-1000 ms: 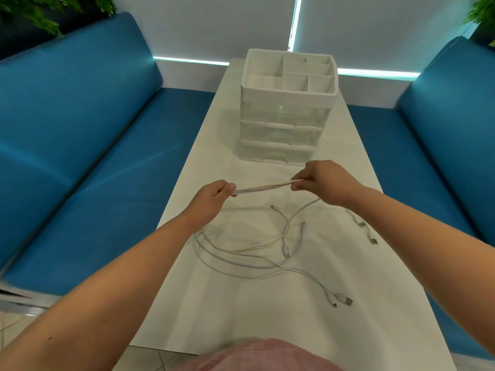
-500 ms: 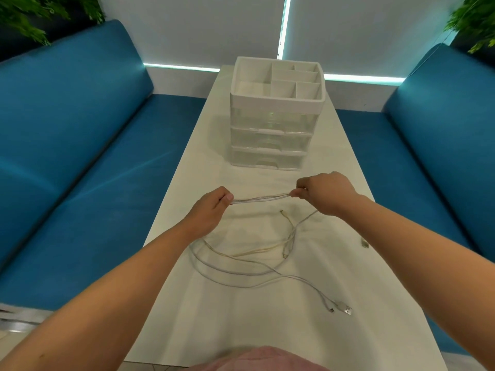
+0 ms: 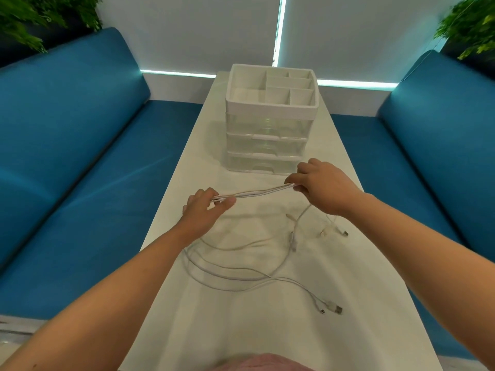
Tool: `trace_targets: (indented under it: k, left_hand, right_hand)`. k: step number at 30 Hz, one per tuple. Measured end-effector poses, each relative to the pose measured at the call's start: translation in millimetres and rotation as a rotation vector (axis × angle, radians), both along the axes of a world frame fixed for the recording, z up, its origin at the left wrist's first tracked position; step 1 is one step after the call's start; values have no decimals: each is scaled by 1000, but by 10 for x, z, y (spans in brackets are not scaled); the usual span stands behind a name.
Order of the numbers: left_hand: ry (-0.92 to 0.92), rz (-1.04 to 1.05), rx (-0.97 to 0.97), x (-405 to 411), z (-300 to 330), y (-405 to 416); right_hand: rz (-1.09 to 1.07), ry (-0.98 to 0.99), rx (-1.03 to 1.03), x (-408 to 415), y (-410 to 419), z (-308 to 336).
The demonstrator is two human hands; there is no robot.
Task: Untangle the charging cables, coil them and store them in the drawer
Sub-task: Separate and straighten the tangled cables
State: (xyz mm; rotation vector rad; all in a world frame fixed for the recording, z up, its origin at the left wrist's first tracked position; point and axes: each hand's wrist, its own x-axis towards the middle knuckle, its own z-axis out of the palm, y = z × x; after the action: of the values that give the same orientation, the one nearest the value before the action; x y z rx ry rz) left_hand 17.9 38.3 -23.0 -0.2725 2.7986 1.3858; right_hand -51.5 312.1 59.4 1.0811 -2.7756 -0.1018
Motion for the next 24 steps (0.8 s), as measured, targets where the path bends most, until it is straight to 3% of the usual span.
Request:
trace_targets:
  k: [6,11,18,20,23,24]
  left_hand:
    - [92,-38,129,39,42,5]
    - [42,-41,132,101,16,-54]
    - [-93,-25,106,95,10,-53]
    - [-109,-28,-95,57,67,-43]
    - [-153,-52,-673,-18,238,13]
    - [-145,-55,-777,-44,321,54]
  right_hand:
    - [-188,35,-97,-59,17,-1]
    - [-187,-384,-260,39,60,-17]
    - [-101,-348,-154,64,87,14]
    - [-79,-335,-146,59,63,46]
    - [-56,-335,-129,48,29,89]
    - [-47,-336,-119,46,17,90]
